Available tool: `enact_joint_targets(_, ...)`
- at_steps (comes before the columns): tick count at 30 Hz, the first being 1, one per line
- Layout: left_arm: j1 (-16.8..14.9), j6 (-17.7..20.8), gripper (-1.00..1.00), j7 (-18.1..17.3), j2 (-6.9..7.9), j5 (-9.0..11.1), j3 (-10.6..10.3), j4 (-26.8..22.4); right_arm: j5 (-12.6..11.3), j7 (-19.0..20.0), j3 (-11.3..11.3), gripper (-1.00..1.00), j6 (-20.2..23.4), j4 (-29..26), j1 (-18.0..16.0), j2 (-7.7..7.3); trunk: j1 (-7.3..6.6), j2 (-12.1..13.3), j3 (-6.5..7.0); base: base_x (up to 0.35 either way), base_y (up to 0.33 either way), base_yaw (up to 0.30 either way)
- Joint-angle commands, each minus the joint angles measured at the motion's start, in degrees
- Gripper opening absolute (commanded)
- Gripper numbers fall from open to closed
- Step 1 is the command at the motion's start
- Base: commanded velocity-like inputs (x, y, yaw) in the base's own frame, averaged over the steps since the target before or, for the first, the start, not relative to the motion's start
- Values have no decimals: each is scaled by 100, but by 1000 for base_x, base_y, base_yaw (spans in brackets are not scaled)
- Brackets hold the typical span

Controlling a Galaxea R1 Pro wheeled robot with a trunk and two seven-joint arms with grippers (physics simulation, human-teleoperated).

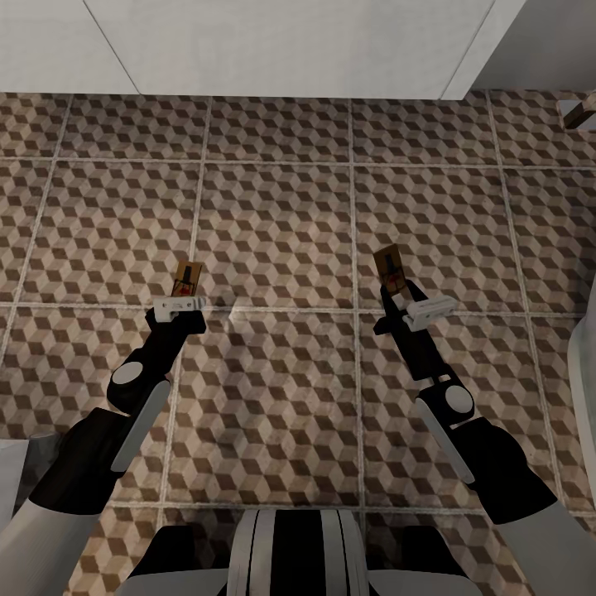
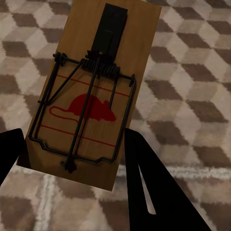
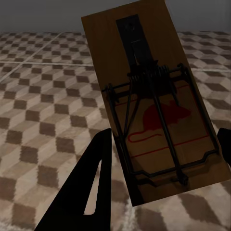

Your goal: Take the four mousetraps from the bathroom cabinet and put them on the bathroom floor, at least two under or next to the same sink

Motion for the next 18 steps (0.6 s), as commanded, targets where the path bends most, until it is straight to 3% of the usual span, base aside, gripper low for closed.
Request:
enact_joint_targets(1,-4,19,-100,59,6,44,-18,-11,-52,-31,22,-100,-26,1,-5,-8,-1,-1,-3,0,0,0)
enact_joint_targets(18,-4,19,-100,56,5,44,-17,-17,-52,-31,21,-100,-20,1,-5,-8,-1,-1,-3,0,0,0)
